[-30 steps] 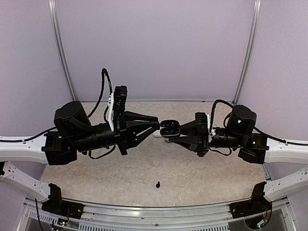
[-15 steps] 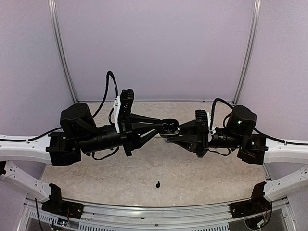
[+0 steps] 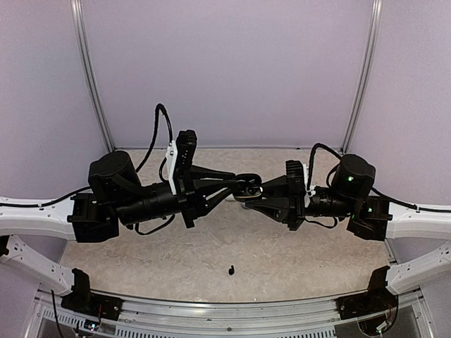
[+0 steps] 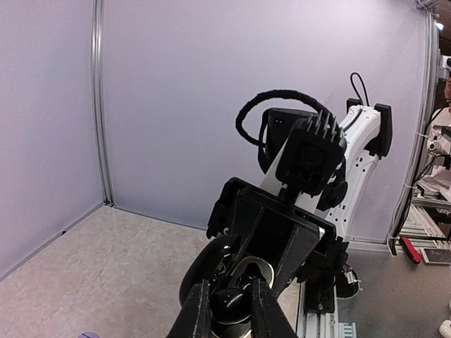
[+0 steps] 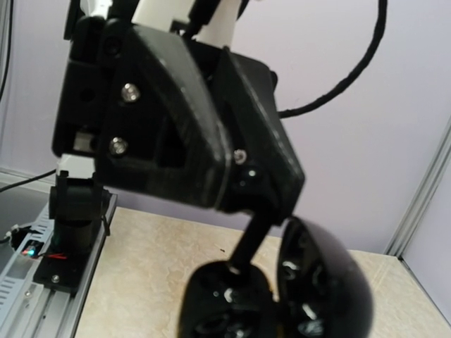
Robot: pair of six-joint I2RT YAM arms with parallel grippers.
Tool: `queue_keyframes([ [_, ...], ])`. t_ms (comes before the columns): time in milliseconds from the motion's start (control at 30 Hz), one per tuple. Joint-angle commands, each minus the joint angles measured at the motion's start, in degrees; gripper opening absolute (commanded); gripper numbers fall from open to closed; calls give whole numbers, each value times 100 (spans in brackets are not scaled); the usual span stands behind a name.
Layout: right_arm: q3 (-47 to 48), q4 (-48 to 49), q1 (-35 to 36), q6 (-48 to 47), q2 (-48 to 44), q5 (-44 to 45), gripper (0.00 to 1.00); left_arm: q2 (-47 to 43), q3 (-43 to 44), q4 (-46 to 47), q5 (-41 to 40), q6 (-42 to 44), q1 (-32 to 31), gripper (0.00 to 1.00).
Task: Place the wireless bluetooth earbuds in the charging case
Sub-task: Insert the left earbud into the left side groove of the charging case.
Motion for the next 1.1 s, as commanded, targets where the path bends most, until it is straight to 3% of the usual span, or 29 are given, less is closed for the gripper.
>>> queue_keyframes([
  [0,83,314,76,42,-41,-159,0,103,117,-70,-153,94,-14,14],
  [467,43,468,75,275,-130,-72,0,139,66,-198,-279,321,-23,13],
  [933,-65,929,71,843,-175,-88,0,250,5,-189,-1328,793,-271,13],
  [1067,-67,954,76,874,-174,-86,0,285,2,-238,-1313,863,-295,13],
])
